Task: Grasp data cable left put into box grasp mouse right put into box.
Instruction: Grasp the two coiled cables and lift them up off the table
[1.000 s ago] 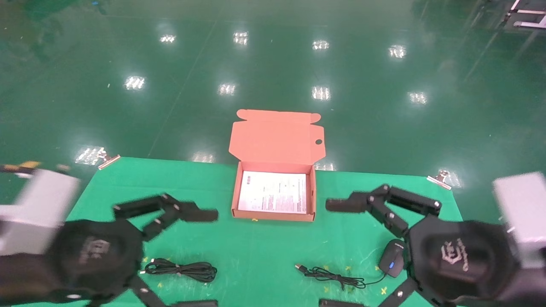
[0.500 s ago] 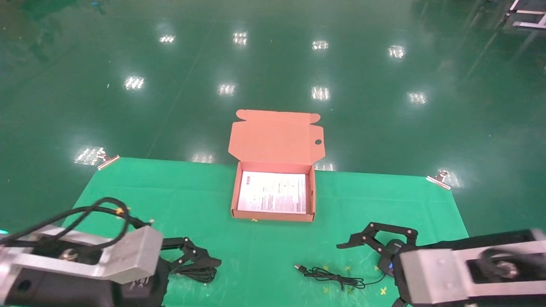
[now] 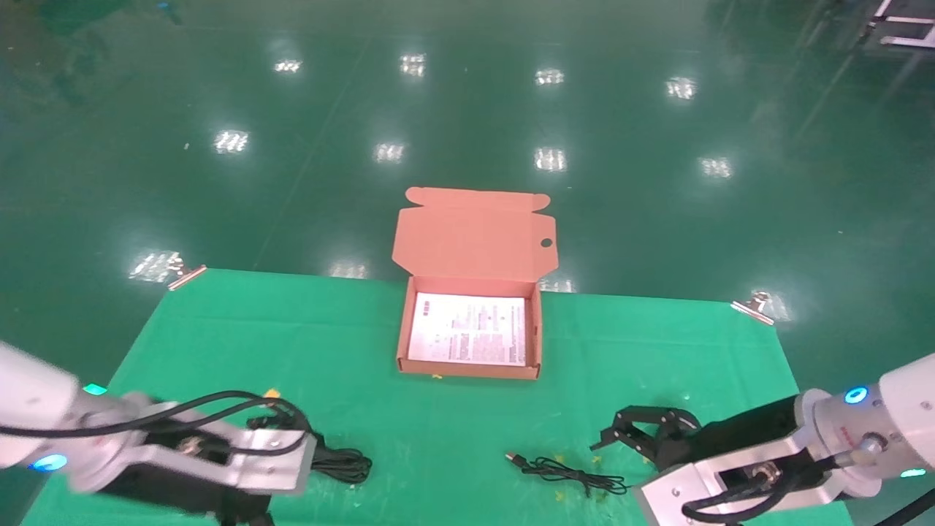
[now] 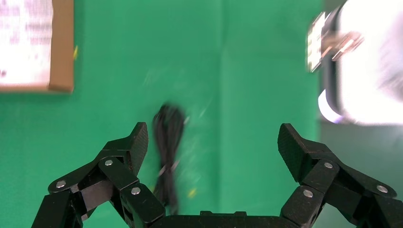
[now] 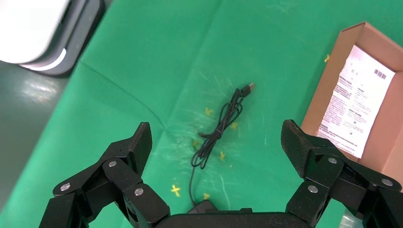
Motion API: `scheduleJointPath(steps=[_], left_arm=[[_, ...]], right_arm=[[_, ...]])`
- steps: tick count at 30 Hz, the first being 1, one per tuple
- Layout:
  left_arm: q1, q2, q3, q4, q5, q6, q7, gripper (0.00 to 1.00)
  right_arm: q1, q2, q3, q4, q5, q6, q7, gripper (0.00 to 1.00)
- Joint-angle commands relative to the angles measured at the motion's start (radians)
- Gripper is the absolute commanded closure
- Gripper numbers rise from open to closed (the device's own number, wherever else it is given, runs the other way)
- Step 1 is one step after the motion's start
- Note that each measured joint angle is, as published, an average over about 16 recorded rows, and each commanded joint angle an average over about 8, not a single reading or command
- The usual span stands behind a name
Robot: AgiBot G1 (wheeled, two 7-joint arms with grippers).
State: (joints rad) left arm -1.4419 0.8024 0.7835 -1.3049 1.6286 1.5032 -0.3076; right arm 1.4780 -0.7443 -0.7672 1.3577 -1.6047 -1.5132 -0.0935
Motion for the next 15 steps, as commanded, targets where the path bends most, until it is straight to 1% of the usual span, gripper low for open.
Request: scheduleJointPath(steps=[1,5,9,12,15], left_arm=[[-0.013,0.017,0.023,-0.005,0.063,-0.011,-0.004,0.0],[-0.009,0.047,0.055,-0.016,0.17,-0.055,-0.03,0.0],[0.004,0.073,0.081,-0.022,0.266,-0.098,-0.066,0.0],[0.02,0.09,0.1,-0.021,0.333,-0.129,-0.095,0.0],[0.039,0.11,0.116,-0.008,0.387,-0.156,-0.124,0.0]], right_arm=[[0.002,-0.016,-0.019,-0.001,-0.023,0.007,-0.005,0.0],[-0.009,-0.046,-0.052,-0.003,-0.084,0.03,-0.004,0.0],[-0.031,-0.074,-0.086,-0.005,-0.174,0.072,0.003,0.0],[-0.058,-0.09,-0.108,-0.005,-0.267,0.131,0.03,0.0],[-0.093,-0.104,-0.125,-0.005,-0.371,0.202,0.079,0.0]])
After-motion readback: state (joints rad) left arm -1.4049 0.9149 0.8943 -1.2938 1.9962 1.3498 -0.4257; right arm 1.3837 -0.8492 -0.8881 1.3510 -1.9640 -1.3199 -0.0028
